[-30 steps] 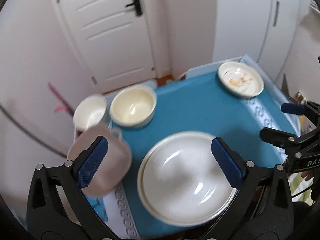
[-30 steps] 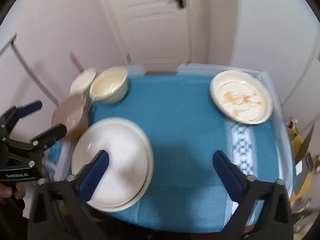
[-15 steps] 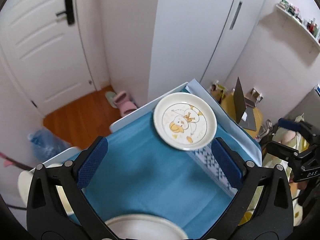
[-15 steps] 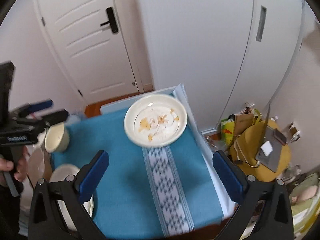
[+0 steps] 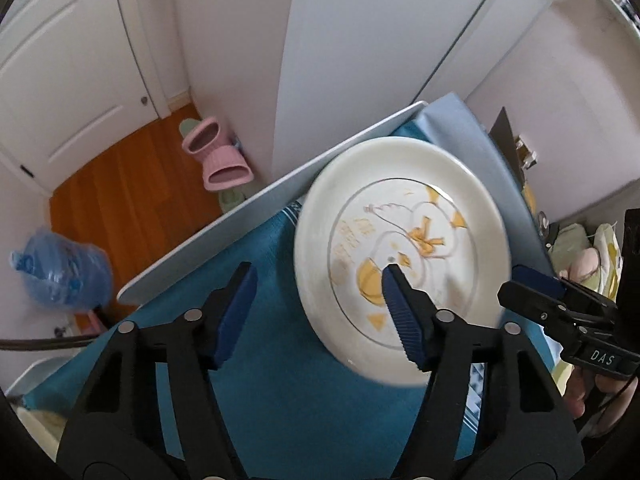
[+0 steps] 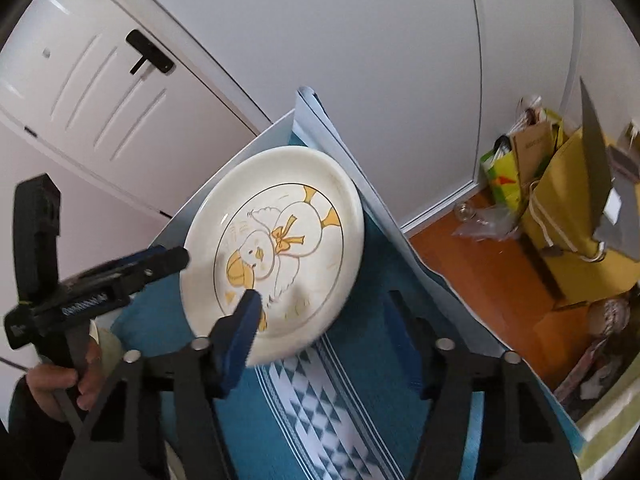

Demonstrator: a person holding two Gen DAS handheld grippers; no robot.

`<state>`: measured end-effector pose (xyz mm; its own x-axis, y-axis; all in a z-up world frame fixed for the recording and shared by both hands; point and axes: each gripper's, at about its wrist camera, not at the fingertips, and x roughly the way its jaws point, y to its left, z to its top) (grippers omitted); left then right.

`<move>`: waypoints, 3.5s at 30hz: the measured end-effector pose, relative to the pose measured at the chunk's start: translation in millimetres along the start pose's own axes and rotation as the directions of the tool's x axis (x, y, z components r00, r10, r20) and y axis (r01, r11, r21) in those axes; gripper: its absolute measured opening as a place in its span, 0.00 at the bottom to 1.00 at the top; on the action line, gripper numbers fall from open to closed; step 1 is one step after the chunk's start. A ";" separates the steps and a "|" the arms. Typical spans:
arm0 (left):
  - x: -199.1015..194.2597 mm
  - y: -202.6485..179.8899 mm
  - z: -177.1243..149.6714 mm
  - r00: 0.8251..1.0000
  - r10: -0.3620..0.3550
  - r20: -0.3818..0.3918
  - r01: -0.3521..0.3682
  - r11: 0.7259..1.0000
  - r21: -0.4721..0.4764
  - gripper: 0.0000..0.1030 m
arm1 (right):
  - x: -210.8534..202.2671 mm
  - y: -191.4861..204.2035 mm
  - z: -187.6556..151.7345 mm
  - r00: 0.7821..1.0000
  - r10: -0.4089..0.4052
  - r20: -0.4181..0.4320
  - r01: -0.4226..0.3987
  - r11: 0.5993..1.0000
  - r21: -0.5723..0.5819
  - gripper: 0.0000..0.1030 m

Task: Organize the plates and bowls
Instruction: 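Grasp the rim of the small duck-print plate with both tools, then carry the duck-print plate with both tools and lower it onto the white plate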

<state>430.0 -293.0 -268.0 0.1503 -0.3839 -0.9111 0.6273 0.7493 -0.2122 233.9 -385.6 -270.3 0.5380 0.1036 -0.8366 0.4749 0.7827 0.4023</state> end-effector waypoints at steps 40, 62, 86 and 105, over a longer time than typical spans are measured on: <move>-133.0 -28.1 -48.1 0.974 0.079 0.211 -0.080 0.997 0.000 0.18 | -90.8 50.0 -5.9 0.990 0.016 0.141 0.012 0.981 -0.192 0.12; -215.4 25.0 -282.3 0.957 0.243 0.157 -0.173 0.915 -0.364 0.18 | -88.8 126.1 -161.6 0.984 0.131 -0.124 -0.175 0.859 -0.481 0.12; -146.0 57.0 -346.7 0.943 0.329 0.056 -0.238 0.780 -0.579 0.18 | -21.4 164.9 -194.5 0.971 0.068 -0.229 -0.218 0.645 -0.733 0.12; -136.5 22.3 -326.5 0.825 0.564 -0.039 -0.533 0.752 -0.389 0.19 | -7.7 167.7 -193.6 0.971 0.047 -0.236 -0.218 0.589 -0.779 0.12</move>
<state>174.0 -47.8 -263.8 0.4483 0.1273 -0.8848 0.0946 0.9775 0.1886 174.6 -136.4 -268.4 0.3800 0.2819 -0.8810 -0.3799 0.9160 0.1293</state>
